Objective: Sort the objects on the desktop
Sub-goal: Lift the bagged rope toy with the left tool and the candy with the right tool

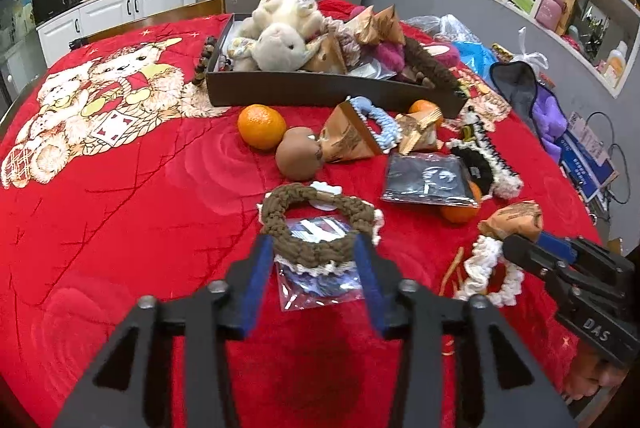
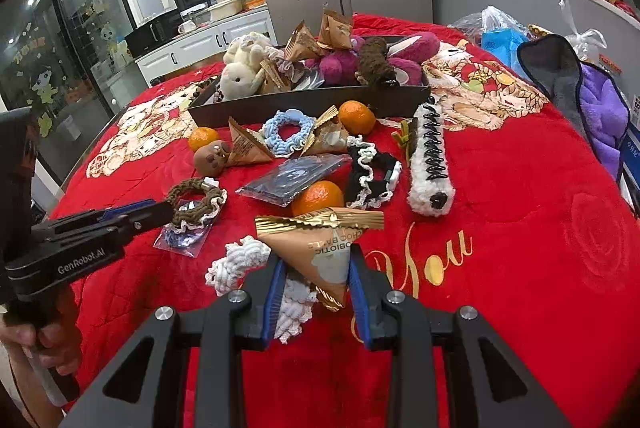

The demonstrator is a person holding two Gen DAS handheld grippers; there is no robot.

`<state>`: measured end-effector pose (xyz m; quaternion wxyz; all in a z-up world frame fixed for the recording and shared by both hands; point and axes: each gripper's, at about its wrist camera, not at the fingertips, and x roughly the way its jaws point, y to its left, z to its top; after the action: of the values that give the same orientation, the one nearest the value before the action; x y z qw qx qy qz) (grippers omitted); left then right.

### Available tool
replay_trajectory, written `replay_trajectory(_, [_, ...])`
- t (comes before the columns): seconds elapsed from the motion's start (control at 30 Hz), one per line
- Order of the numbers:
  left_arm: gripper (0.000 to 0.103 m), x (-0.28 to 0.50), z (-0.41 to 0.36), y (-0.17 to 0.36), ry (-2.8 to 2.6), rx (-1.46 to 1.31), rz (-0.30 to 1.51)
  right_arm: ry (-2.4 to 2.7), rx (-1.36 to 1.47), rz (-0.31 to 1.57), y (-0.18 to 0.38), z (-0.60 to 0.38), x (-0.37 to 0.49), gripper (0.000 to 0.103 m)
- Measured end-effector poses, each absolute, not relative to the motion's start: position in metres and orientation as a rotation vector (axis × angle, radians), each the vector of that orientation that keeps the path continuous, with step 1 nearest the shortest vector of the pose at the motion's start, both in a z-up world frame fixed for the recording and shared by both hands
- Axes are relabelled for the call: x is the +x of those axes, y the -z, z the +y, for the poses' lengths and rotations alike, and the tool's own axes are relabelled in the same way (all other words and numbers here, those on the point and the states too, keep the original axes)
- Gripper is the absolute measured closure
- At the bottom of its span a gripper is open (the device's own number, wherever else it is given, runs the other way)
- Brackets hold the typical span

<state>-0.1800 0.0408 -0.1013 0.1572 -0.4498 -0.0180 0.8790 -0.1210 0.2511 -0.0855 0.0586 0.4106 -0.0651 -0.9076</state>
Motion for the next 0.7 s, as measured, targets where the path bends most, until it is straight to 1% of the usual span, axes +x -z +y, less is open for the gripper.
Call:
replay_trajectory(0.17, [0.058,-0.189,0.04,0.108,-2.497,-1.305,-0.081,2.747,1.243,-0.184,0.086,0.25,-0.123,0.072])
replay_trajectory(0.2, [0.064,-0.189,0.04,0.109,-2.497,-1.303,-0.081,2.748,1.243,-0.182,0.086,0.25,-0.123,0.072])
replay_trajectory(0.23, [0.075,-0.19,0.041,0.109,-2.498,-1.303,-0.081,2.748,1.24,-0.182,0.085,0.25,-0.123,0.072])
replay_trajectory(0.3, [0.083,-0.193,0.041,0.109,-2.492,-1.307,-0.091,2.749,1.233,-0.182,0.084,0.251,-0.124,0.072])
replay_trajectory(0.33, [0.089,-0.193,0.04,0.108,-2.492,-1.304,-0.096,2.751,1.23,-0.18,0.083,0.251,-0.124,0.072])
replay_trajectory(0.37, [0.091,-0.193,0.04,0.107,-2.491,-1.298,-0.1,2.753,1.228,-0.18,0.082,0.252,-0.124,0.072])
replay_trajectory(0.5, [0.094,-0.192,0.039,0.104,-2.497,-1.289,-0.107,2.756,1.215,-0.187,0.079,0.253,-0.124,0.072])
replay_trajectory(0.7, [0.095,-0.186,0.036,0.093,-2.514,-1.256,-0.118,2.76,1.188,-0.2,0.072,0.254,-0.121,0.072])
